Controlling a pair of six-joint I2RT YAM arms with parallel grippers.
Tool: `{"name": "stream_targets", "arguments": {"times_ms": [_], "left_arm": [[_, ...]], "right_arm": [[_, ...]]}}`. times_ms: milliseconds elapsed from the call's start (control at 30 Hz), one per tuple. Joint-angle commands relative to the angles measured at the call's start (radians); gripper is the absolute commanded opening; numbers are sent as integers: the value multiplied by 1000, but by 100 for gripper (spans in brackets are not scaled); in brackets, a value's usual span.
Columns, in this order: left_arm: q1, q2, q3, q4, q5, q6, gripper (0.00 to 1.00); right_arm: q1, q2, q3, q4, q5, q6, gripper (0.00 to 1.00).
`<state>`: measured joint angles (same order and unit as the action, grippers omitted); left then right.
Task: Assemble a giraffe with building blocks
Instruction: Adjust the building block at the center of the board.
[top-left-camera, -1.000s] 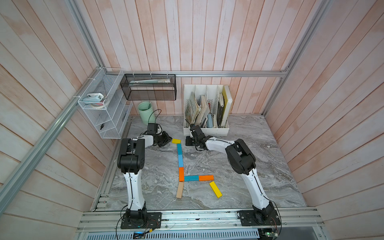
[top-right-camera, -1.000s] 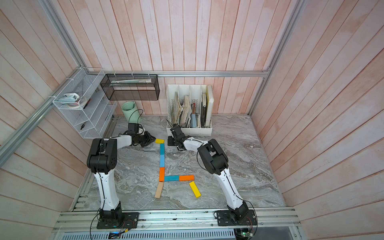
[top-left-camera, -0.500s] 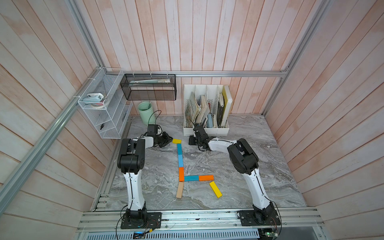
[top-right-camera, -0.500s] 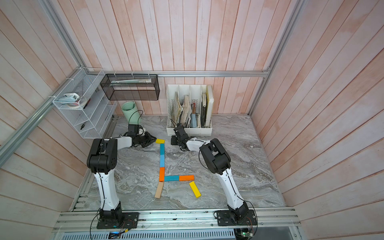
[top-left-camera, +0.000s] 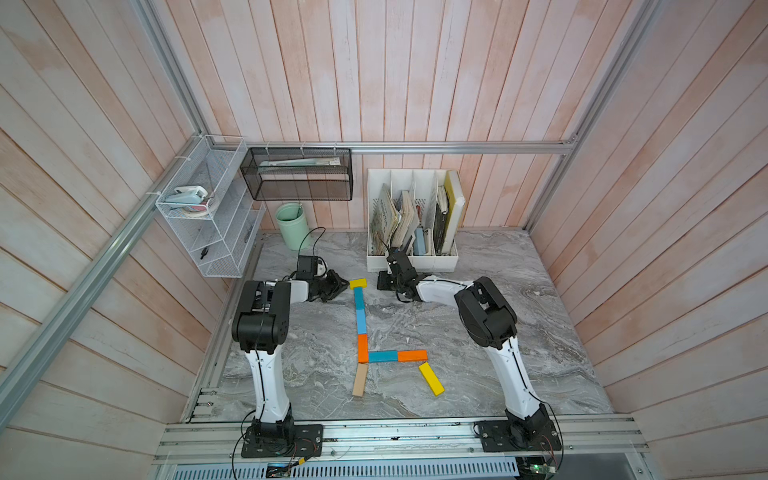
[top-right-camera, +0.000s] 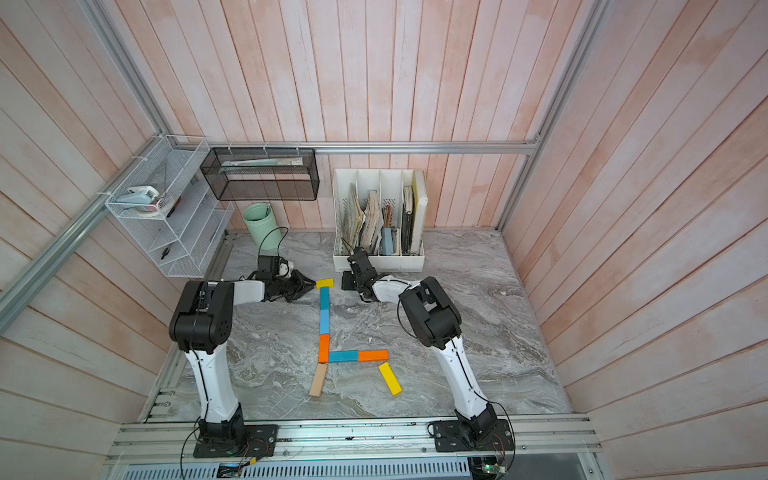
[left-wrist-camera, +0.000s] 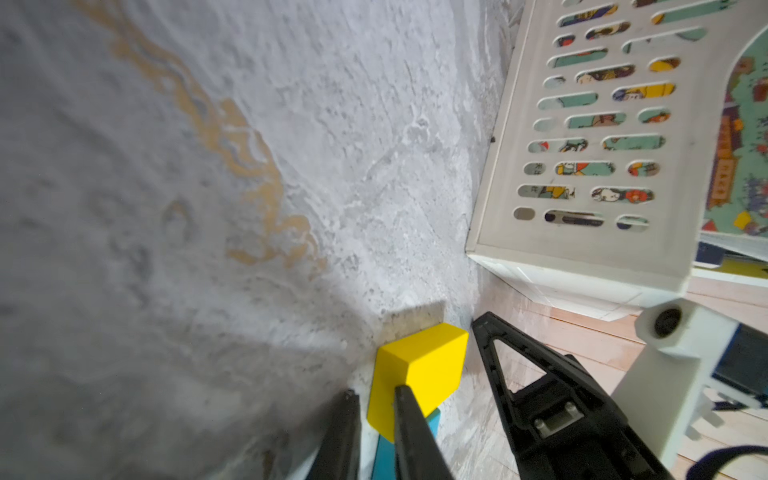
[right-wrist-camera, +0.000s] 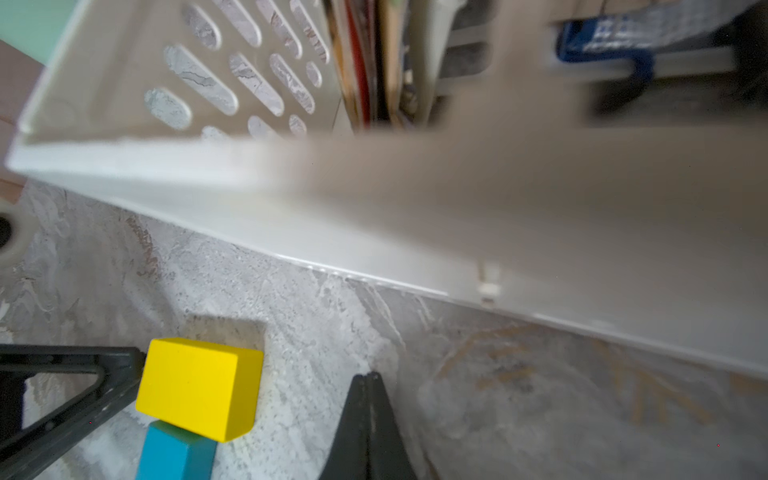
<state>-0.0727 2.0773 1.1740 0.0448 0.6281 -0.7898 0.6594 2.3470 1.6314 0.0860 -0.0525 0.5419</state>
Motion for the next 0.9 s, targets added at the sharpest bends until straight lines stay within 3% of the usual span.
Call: {"name": "stream_targets", "arguments": {"times_ms": [0,233,867], "left_arm": [[13,3,14,-72,-40,22,20],[61,-9,30,-90,-47,33,20],[61,21,85,-93,-13,23,20]], "right_arm": [[6,89,60,-137,-89,-13,0],[37,123,104,-160,-105,-19,0],[46,130,113,-160,-57,4,0]]}}
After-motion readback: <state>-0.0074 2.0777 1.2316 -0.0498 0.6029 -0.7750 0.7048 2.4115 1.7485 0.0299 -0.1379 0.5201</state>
